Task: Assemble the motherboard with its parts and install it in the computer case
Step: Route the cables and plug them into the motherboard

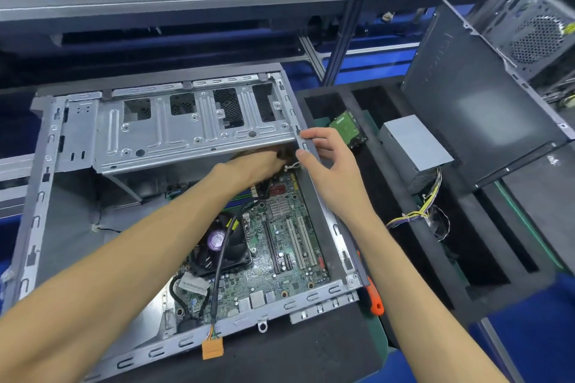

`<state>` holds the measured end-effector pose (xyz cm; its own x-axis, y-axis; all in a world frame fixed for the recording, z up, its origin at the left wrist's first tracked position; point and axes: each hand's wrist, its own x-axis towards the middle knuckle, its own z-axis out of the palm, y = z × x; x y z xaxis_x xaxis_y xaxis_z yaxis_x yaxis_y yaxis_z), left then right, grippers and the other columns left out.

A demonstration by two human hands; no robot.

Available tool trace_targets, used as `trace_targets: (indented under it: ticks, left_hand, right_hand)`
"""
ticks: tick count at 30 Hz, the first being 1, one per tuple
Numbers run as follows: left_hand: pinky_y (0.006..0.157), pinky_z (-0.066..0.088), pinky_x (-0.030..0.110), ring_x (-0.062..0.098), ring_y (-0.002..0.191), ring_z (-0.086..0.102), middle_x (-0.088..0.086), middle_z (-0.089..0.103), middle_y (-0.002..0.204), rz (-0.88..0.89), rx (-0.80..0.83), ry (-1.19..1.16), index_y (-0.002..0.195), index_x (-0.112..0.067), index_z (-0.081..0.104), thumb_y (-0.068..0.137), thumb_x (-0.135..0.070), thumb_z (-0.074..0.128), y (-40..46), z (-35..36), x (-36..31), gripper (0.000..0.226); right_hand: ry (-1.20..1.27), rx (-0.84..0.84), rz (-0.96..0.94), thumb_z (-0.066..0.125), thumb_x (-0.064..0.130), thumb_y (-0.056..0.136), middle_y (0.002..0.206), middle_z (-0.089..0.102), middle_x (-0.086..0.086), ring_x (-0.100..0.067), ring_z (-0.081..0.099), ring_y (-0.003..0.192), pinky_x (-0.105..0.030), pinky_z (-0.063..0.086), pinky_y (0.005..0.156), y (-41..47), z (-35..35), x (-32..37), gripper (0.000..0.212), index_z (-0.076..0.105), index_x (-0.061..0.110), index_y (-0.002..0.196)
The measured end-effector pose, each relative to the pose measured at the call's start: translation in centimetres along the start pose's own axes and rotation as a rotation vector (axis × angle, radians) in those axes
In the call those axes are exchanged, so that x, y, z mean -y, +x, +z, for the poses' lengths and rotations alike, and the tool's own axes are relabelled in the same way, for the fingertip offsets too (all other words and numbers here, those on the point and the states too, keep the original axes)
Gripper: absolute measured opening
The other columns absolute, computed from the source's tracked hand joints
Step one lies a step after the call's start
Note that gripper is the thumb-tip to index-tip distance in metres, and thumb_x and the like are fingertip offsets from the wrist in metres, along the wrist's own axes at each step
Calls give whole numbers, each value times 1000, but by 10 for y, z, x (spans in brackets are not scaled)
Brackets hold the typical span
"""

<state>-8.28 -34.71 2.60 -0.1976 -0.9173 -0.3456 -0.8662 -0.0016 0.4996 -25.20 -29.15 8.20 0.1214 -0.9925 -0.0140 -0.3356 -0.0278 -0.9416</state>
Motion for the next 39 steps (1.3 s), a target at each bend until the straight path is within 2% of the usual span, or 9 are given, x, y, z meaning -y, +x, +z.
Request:
trace_targets:
  ticks: [2, 6, 9, 13, 15, 17, 29, 33, 39]
  left_hand:
    - [120, 19, 45, 34, 147, 29, 15, 34, 159, -44, 35, -36, 152, -13, 40, 106, -37, 42, 1, -1, -1, 52]
    - [123, 8, 37, 18, 154, 10, -7, 14, 166, -72, 173, -89, 159, -31, 18, 105, -54, 32, 6, -3, -4, 61]
    - [125, 12, 40, 20, 153, 15, 1, 16, 167, -124, 258, -231, 159, -24, 21, 105, -51, 35, 11, -3, -2, 62]
    - [108, 31, 34, 26, 140, 41, 7, 41, 157, -162, 162, -87, 149, -19, 45, 103, -55, 38, 8, 2, -4, 59]
    - [90, 38, 29, 26, 111, 56, 12, 59, 137, -130, 95, 10, 132, -16, 60, 104, -42, 41, 5, 3, -4, 43]
    - [87, 47, 33, 26, 100, 59, 9, 66, 123, -53, 49, 16, 129, -15, 60, 101, -28, 46, 6, 5, -4, 33]
    - [101, 45, 41, 34, 120, 57, 15, 62, 130, -135, -25, -55, 133, -12, 57, 103, -30, 45, 12, 23, 3, 37]
    - [93, 52, 41, 30, 100, 63, 10, 69, 111, -112, -24, -24, 112, -18, 65, 99, -36, 48, 14, 20, 8, 29]
    - [73, 48, 30, 24, 90, 64, 1, 70, 106, 89, -198, 27, 119, -26, 67, 92, -41, 65, 9, 23, 9, 31]
  right_hand:
    - [1, -2, -6, 66, 20, 97, 115, 62, 12, 3, 56, 110, 0, 38, 81, 0, 0, 1, 20, 62, 28, 115]
    - [14, -2, -3, 66, 20, 97, 115, 62, 10, 1, 56, 111, 1, 38, 81, 0, 0, 2, 21, 62, 27, 116]
    - [24, 2, 0, 66, 19, 97, 115, 63, 8, 0, 57, 111, -1, 40, 82, -1, 1, 3, 21, 63, 26, 117]
    - [36, -2, -5, 67, 16, 97, 115, 64, 4, 0, 58, 109, -2, 41, 83, -1, 1, 3, 22, 63, 22, 118]
    - [35, 0, -8, 67, 16, 97, 115, 64, 3, 0, 58, 108, -3, 41, 84, -1, 1, 3, 22, 63, 22, 118]
    - [23, -6, -12, 67, 16, 97, 116, 65, 2, -1, 58, 108, -5, 42, 86, -1, 1, 3, 22, 64, 22, 117]
    - [17, -18, 1, 69, 16, 95, 117, 65, 1, -9, 59, 113, -21, 47, 97, 0, 0, 2, 24, 64, 21, 118]
    - [18, -16, 13, 68, 17, 95, 117, 65, 1, -10, 59, 114, -22, 47, 97, 0, 0, 1, 24, 64, 22, 119]
    - [30, -13, 18, 68, 18, 96, 117, 64, 0, -11, 59, 113, -23, 47, 97, 0, 0, 1, 24, 64, 23, 118]
